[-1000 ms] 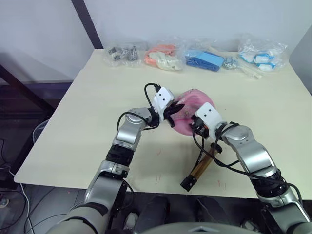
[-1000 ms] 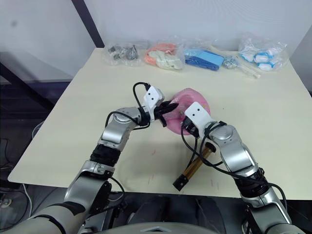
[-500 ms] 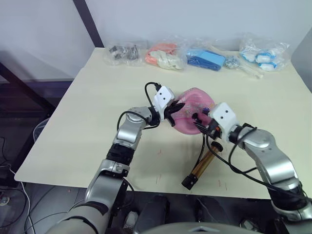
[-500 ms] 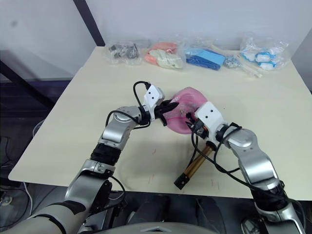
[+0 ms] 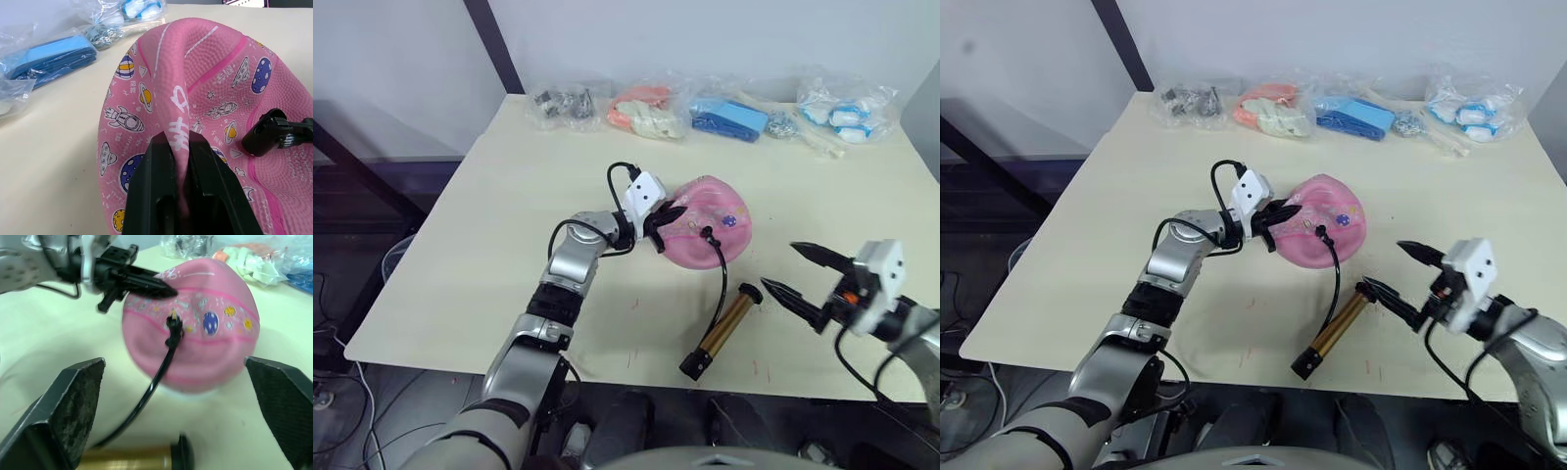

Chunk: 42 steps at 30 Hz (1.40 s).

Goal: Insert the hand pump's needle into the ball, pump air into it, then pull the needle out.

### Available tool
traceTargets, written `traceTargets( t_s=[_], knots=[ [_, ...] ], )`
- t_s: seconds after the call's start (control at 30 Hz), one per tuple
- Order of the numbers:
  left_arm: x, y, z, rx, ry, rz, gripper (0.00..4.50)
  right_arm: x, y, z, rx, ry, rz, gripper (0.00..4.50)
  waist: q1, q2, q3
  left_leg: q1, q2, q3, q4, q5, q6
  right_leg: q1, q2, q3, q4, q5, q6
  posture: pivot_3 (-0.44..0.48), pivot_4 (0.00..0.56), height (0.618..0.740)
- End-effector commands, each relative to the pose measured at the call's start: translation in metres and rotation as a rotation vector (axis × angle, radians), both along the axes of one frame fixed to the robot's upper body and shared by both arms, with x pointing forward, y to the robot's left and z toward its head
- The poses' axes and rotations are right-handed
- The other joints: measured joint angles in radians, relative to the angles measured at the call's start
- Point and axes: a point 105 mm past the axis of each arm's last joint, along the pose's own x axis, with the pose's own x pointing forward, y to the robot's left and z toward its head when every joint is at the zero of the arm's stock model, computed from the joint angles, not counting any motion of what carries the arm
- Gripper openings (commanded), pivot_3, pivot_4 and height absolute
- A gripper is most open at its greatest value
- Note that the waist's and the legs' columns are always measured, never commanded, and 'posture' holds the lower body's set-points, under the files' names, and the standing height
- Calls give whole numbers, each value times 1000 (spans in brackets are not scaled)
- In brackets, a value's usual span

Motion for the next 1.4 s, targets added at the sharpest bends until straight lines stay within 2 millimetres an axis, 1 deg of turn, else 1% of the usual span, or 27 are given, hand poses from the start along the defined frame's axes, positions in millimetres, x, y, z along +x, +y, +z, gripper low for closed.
traceTargets(
  t_s=[0.03,0.13,0.3,0.43,0.53,0.6,0.63,0.67,0.73,0.77,0.8,0.83,0.87,1.0,1.13,1.23,1.3,1.37,1.4],
  knots=[
    [-2,9,-38,105,118,18,0,-16,-18,16,-18,-89,16,4479,0,-1,1,0,0,0,1,0,0,0,0,0,0,0,0,0,150,740],
    [-1,9,-35,107,112,12,0,-25,-28,23,7,-129,20,4479,0,-2,2,0,0,1,2,-1,2,0,0,1,2,0,0,0,150,740],
    [1,9,-31,115,95,5,0,-41,-39,25,-6,-188,31,4479,1,-4,5,0,0,2,5,-2,4,0,0,2,6,0,0,0,150,740],
    [3,9,-28,114,90,2,0,-43,-42,25,-2,-210,15,4479,-1,-4,6,1,0,4,5,-2,4,-1,0,4,8,0,0,0,150,740],
    [4,8,-27,113,88,-4,0,-42,-40,26,16,-226,10,4479,0,-4,7,2,0,5,6,-2,4,-1,0,5,10,0,0,0,150,740],
    [4,6,-24,101,92,-9,794,-43,-38,24,17,-235,12,4500,1,-4,7,2,0,5,6,-2,4,-1,0,5,10,0,0,0,150,740],
    [4,6,-23,96,93,-9,991,-43,-38,24,19,-237,12,4500,1,-4,7,2,0,5,6,-2,4,-2,0,6,10,0,0,0,150,740],
    [4,5,-23,92,96,-12,1446,-43,-37,24,21,-239,12,4500,0,-4,7,2,0,6,6,-2,4,-2,0,6,10,0,0,0,150,740],
    [5,6,-20,82,95,-8,2501,-43,-36,22,17,-244,20,4500,-1,-5,10,1,0,7,6,-2,4,-3,0,7,11,0,0,0,150,740],
    [5,6,-20,79,95,-6,3137,-44,-35,21,14,-245,24,4500,-1,-5,11,1,0,7,6,-1,2,-3,0,8,11,0,0,0,150,740],
    [5,6,-19,78,95,-6,3599,-43,-35,21,16,-245,24,4500,-1,-5,11,1,0,7,6,-1,1,-3,0,8,11,0,0,0,150,740],
    [5,6,-17,72,92,-9,3929,-44,-35,21,20,-246,26,4500,-1,-5,12,1,0,8,6,-1,1,-3,0,9,11,0,0,0,150,740],
    [5,6,-14,63,89,-11,4438,-43,-35,21,22,-247,26,4500,-1,-6,12,1,0,8,6,-1,1,-3,0,9,11,1,-1,0,150,740],
    [7,5,6,27,53,-16,4438,-44,-34,19,27,-243,32,4500,-2,-5,16,1,0,9,6,-1,2,-4,0,9,11,2,-4,0,150,740],
    [5,3,24,-5,23,-35,4438,-45,-34,18,24,-240,43,4500,-6,-5,20,-1,0,9,6,-1,2,-5,0,10,11,2,-4,0,150,740],
    [-2,-1,40,-28,5,-74,4438,-46,-33,17,34,-238,52,4500,-12,-5,21,-5,0,9,8,-1,2,-9,0,10,13,3,-4,0,150,740],
    [-7,-2,48,-30,-6,-93,4438,-47,-34,15,35,-236,57,4500,-13,-5,21,-9,0,8,10,-1,2,-13,0,10,14,3,-5,0,150,740],
    [-13,-1,55,-29,-15,-118,4438,-48,-35,13,34,-230,64,4500,-14,-4,21,-17,0,9,14,-1,2,-20,1,10,16,3,-5,0,150,740],
    [-16,-1,58,-28,-19,-130,4438,-48,-35,13,34,-228,67,4500,-14,-4,21,-17,0,9,15,-1,2,-21,1,10,16,3,-6,0,150,740]
  ],
)
